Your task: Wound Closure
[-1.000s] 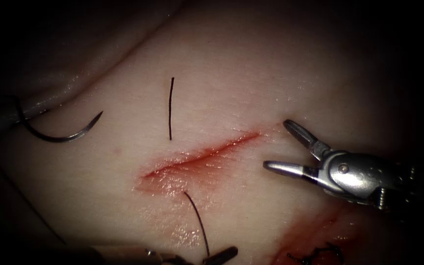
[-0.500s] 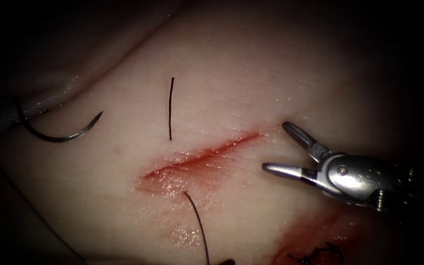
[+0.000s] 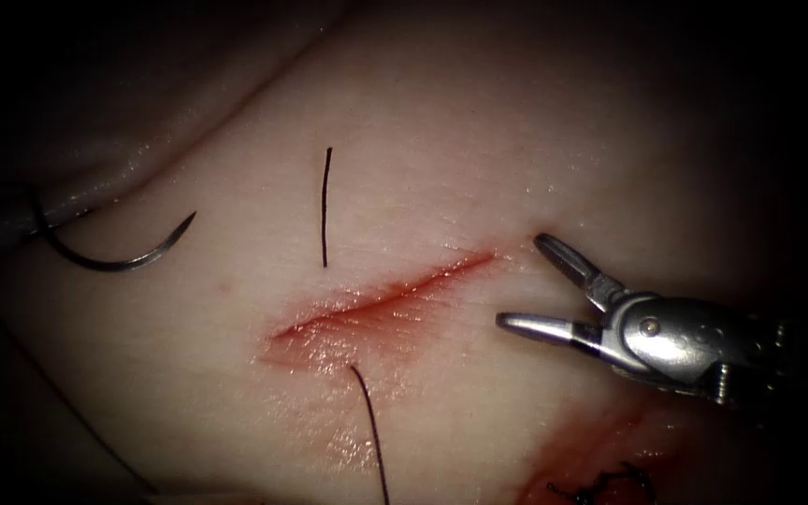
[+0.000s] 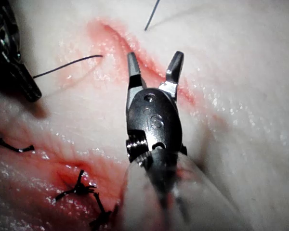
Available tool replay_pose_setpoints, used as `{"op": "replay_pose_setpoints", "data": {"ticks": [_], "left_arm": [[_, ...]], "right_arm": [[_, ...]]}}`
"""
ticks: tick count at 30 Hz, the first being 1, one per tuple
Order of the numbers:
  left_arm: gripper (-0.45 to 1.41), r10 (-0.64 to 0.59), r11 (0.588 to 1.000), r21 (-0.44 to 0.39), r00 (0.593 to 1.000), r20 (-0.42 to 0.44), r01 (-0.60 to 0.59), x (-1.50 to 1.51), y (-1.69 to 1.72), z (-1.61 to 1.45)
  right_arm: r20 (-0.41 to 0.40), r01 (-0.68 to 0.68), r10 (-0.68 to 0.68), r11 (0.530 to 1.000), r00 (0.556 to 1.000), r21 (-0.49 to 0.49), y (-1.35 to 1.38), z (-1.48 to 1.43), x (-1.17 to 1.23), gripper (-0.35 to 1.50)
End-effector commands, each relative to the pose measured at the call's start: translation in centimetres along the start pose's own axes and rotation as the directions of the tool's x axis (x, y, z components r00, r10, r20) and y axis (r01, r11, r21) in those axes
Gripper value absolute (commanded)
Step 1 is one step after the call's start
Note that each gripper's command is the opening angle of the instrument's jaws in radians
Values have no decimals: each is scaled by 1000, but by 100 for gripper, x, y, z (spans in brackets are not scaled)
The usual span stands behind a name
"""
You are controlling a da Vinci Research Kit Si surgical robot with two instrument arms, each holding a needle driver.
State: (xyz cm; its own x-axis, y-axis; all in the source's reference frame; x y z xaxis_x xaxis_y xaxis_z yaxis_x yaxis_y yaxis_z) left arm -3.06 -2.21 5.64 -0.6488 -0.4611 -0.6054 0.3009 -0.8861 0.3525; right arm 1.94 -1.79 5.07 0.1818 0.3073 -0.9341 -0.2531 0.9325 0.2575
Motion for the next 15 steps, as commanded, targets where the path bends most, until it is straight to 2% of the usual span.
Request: {"op": "replay_pose_setpoints", "data": {"ticks": [1, 11, 15], "left_arm": [[-45, 6, 1000, 9, 1000, -12, -5, 2, -1, 4], [-45, 28, 998, 55, 998, -56, -25, -3, -34, -11], [-45, 38, 998, 52, 997, -67, -34, -7, -41, -17]], "right_arm": [[-7, 2, -2, 1000, 1000, 30, -9, 9, -7, 111], [-31, 226, -224, 957, 974, 183, -33, 35, -20, 101], [-81, 297, -285, 928, 955, 225, -42, 45, -24, 99]]}}
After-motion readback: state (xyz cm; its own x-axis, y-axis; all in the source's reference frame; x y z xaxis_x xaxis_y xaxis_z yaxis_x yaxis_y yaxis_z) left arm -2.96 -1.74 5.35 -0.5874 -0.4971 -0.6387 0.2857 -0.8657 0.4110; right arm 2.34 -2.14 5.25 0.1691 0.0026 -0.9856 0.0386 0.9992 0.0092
